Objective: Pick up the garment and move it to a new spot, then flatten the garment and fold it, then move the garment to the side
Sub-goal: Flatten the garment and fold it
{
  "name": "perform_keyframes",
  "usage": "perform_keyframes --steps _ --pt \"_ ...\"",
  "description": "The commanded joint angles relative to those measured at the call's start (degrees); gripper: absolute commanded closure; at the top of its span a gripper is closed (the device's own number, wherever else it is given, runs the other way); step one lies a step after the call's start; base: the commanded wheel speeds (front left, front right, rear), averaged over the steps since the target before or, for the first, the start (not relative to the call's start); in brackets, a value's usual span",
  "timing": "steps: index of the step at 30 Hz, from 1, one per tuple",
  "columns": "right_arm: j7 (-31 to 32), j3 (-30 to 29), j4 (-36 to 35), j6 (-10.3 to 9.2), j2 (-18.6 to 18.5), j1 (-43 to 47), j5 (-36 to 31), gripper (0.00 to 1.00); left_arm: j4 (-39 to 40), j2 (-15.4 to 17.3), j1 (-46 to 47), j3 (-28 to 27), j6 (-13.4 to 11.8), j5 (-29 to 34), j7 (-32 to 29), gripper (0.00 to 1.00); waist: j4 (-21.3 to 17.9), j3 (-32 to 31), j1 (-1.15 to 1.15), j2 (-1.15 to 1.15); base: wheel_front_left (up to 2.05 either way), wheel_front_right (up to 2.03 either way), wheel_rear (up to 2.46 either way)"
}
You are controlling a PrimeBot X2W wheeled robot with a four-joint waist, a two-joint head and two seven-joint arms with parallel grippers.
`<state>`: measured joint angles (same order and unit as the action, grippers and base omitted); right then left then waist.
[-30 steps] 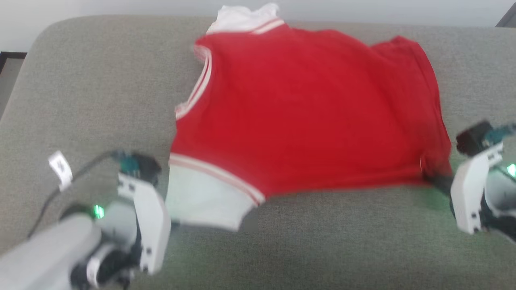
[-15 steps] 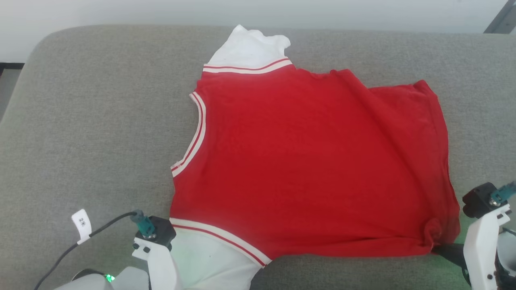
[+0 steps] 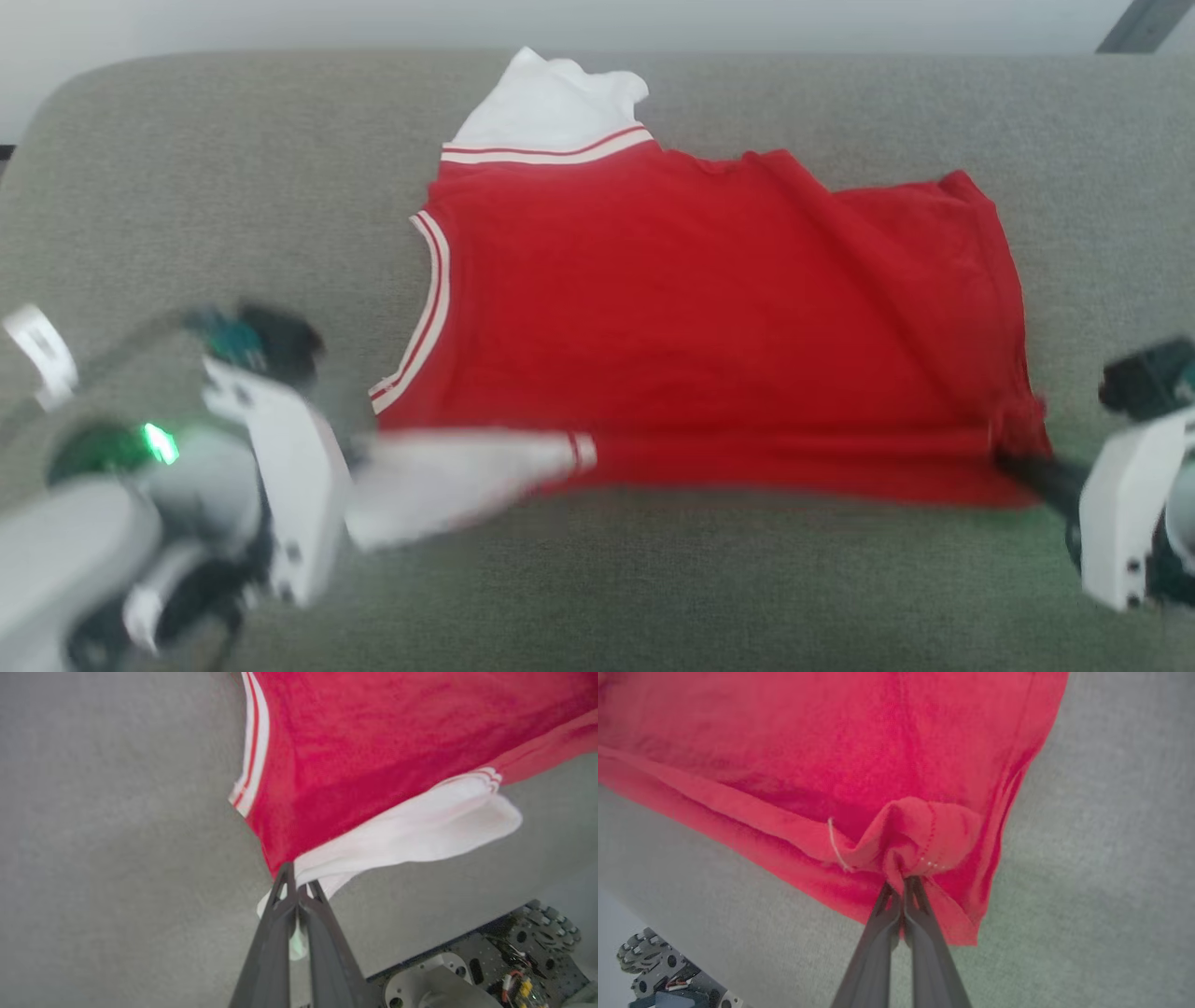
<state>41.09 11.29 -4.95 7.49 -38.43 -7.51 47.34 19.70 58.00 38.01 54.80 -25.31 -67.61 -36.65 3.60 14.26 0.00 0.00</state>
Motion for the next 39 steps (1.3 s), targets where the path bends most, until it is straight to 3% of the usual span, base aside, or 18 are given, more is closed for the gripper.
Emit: perform_keyframes --steps 1,5,14,29,31,32,33,34,39 --pt "0.4 -0.6 -0.6 0.01 1.0 -1.9 -1.5 1.00 -1.1 0.2 2.5 -1.0 1.1 1.2 0.4 1.00 -0.5 0.6 0.00 0.00 0.00 0.00 0.00" --pt "0.4 -1.1 -0.4 0.00 3.3 -7.1 -4.9 1.00 -6.0 -1.3 9.1 -2.8 5.4 3.6 0.6 1.00 -1.1 2.2 0.00 0.00 0.00 0.00 0.00" --pt "-2.6 4.4 7.7 0.01 5.5 -20.8 -8.9 1.00 -24.8 -11.3 20.7 -2.1 16.1 7.4 2.0 1.00 -2.2 6.8 0.00 0.00 0.00 0.00 0.00" --pt "-9.7 17.8 24.2 0.01 7.6 -34.5 -7.4 1.00 -55.7 -24.6 25.0 1.4 26.3 4.9 0.3 1.00 -2.8 9.9 0.00 0.00 0.00 0.00 0.00" --pt "-10.5 18.5 25.4 0.01 7.7 -35.6 -6.8 0.70 -58.0 -25.7 25.4 1.6 27.0 4.9 0.0 0.63 -2.7 9.4 0.00 0.00 0.00 0.00 0.00" --pt "-10.9 18.9 25.8 0.01 7.7 -36.0 -6.6 0.61 -58.9 -26.1 25.7 1.8 27.4 5.1 -0.3 0.27 -2.7 9.0 0.00 0.00 0.00 0.00 0.00" --pt "-11.4 19.2 26.2 0.01 7.7 -36.3 -6.3 0.33 -59.6 -26.5 26.1 1.9 27.6 5.1 -0.4 0.00 -2.6 8.6 0.00 0.00 0.00 0.00 0.00" --pt "-12.0 19.5 26.5 0.01 7.6 -36.5 -6.2 0.00 -60.2 -26.9 26.4 1.9 27.8 4.9 -0.8 0.00 -2.6 8.0 0.00 0.00 0.00 0.00 0.00" --pt "-14.4 19.1 26.6 0.01 7.2 -36.5 -5.8 0.00 -61.3 -27.3 27.1 1.5 27.5 4.3 -1.2 0.00 -2.2 5.9 0.00 0.00 0.00 0.00 0.00"
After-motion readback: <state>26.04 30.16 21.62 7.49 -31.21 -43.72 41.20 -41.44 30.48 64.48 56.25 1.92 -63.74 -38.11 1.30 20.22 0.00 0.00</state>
